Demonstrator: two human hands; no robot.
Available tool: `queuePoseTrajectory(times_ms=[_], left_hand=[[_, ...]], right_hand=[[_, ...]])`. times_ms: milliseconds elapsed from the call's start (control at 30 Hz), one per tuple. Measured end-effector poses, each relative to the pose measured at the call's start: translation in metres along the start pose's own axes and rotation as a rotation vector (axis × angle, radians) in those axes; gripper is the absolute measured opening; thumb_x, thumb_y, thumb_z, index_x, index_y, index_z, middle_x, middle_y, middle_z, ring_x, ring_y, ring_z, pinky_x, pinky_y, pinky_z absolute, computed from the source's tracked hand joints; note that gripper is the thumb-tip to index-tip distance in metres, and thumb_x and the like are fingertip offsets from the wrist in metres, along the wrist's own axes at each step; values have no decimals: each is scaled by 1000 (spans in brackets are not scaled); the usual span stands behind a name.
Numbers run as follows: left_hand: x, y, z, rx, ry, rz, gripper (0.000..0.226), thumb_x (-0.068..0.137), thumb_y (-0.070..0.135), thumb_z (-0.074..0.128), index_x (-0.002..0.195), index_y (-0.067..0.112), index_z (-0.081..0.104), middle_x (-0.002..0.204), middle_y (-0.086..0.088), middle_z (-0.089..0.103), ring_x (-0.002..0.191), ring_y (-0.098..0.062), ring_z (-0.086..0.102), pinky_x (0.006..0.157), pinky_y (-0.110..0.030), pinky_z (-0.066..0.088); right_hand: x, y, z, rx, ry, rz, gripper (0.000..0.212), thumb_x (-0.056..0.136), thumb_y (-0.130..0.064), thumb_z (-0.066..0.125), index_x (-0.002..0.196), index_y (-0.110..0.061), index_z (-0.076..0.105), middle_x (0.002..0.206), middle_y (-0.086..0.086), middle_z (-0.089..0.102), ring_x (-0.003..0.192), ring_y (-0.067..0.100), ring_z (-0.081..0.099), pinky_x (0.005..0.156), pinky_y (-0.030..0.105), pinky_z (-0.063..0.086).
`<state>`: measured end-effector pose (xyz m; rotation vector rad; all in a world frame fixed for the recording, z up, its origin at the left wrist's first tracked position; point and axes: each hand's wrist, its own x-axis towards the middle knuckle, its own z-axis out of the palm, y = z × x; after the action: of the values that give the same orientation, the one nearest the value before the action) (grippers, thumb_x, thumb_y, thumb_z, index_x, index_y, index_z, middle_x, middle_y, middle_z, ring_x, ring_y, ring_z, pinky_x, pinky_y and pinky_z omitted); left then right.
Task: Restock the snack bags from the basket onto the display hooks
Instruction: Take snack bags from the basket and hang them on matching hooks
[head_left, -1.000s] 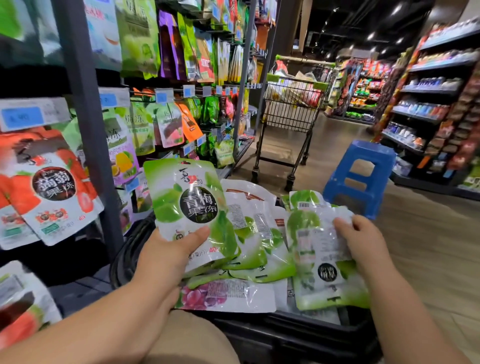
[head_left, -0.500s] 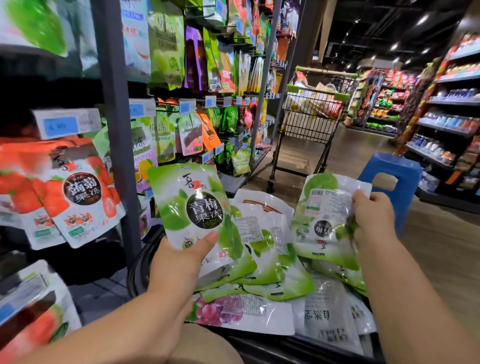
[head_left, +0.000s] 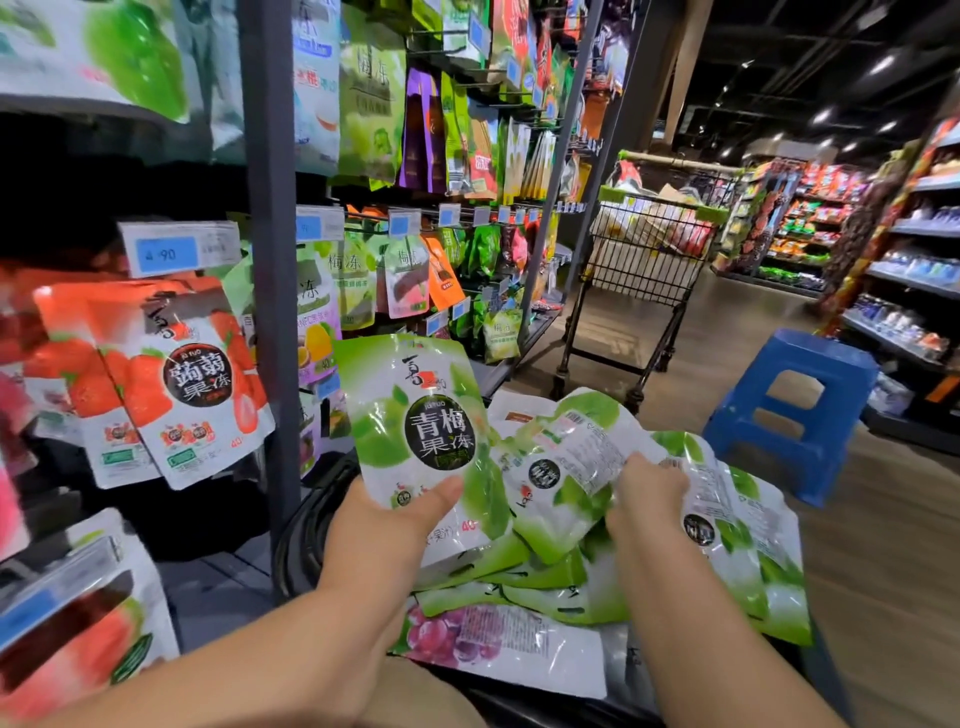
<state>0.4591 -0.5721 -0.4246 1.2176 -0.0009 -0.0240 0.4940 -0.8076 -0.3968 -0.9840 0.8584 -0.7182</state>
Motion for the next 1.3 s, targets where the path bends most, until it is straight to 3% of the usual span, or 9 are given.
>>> queuePoseTrajectory(times_ms=[100,200,433,567,667,767,900,1033,1300], left_hand=[[-2,4,1,21,-12,-21,60,59,39,89,114,32,67,107,8,75,104,-24,70,95,-53,52],[-1,3,1,65,-18,-28,64,53,41,87,113,30,68,106,6,76,102,-24,71,98,-50,51],[10,-13,-4,200,-14,-126,88,29,54,90,110,27,69,100,4,77,95,-25,72,93,-48,54],[10,-11,-4,237,18,-139,65,45,38,88,106,29,68,96,7,77,93,-22,72,93,-46,55],[9,-8,-1,240,50,-117,63,44,39,86,104,29,69,95,8,76,93,-22,72,94,-45,54],[5,-3,-2,211,131,-54,34,65,23,90,93,25,71,91,5,76,92,-23,71,91,-42,55],[2,4,-8,103,274,36,24,81,11,80,95,25,66,92,6,71,87,-18,67,70,-32,59],[6,4,-16,128,395,68,40,75,25,84,111,26,66,101,6,74,96,-23,69,95,-48,53],[4,7,-13,14,449,38,44,77,23,84,116,24,64,106,4,73,100,-24,68,95,-49,53]], right_hand=[[-13,7,-3,-320,-75,-273,46,94,-1,56,132,-12,31,109,10,47,80,21,54,59,26,40],[-15,12,-10,-711,-223,-547,69,87,-10,71,143,-20,32,134,12,39,116,29,51,90,35,45],[7,9,-26,-1214,-563,-1261,17,84,-18,77,98,-28,75,139,1,54,134,30,42,108,57,37],[15,-3,-32,-1311,-882,-1137,43,87,-40,72,129,-40,60,150,-24,28,146,15,27,117,50,29],[13,-13,-33,-1567,-1003,-928,108,54,-88,61,148,-52,23,154,-33,-3,147,3,4,122,41,11],[11,-14,-29,-1763,-1043,-947,141,31,-100,48,153,-48,-1,156,-26,-20,149,7,-12,122,45,-3],[7,-17,-26,-1943,-1065,-976,148,33,-90,55,153,-41,-16,155,-18,-32,149,11,-17,120,43,-8],[6,-15,-26,-1970,-1015,-1071,138,43,-92,51,154,-42,-12,160,-18,-25,150,16,-9,120,46,-3],[11,1,-30,-1851,-916,-1350,129,45,-108,9,155,-40,17,164,-7,16,145,26,25,114,47,15]])
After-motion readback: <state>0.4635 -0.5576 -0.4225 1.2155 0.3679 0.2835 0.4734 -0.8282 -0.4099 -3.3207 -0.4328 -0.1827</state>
